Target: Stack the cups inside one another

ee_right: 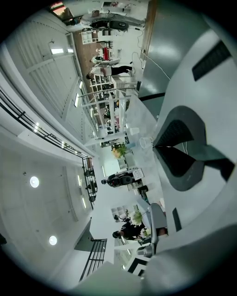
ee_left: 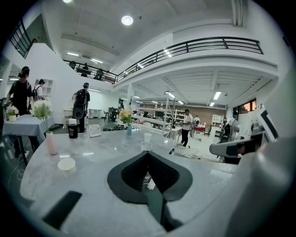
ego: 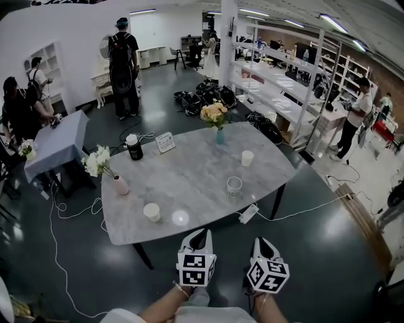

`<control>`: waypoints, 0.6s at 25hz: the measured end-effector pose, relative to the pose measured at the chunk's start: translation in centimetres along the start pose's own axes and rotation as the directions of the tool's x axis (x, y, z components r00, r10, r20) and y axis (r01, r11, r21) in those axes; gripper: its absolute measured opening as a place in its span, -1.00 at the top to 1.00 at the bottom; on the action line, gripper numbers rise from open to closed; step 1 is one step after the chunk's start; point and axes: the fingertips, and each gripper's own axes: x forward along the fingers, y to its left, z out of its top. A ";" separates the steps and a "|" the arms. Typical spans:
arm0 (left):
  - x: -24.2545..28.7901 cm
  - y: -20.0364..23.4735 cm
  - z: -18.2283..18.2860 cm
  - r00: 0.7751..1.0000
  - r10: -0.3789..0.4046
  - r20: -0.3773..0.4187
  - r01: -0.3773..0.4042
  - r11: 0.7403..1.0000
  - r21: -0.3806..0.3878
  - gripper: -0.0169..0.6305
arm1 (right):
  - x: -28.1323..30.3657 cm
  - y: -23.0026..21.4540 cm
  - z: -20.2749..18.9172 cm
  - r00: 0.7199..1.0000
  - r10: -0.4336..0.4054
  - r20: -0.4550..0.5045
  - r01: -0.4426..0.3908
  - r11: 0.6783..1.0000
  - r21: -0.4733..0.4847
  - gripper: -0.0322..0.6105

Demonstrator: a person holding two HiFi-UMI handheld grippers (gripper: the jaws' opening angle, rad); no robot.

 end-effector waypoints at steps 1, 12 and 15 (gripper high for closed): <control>0.8 0.3 0.3 1.000 -0.004 0.000 0.004 1.000 0.001 0.96 | 0.8 0.0 0.4 1.000 -0.003 0.002 0.003 1.000 0.000 0.88; 8.7 3.7 2.3 1.000 -0.015 -0.018 0.015 1.000 0.001 0.96 | 9.3 -0.2 3.1 1.000 -0.003 -0.005 0.003 1.000 0.010 0.88; 10.3 4.3 2.8 0.999 -0.020 -0.028 0.020 1.000 0.005 0.96 | 10.9 -0.5 3.5 1.000 -0.010 -0.009 0.010 1.000 0.019 0.88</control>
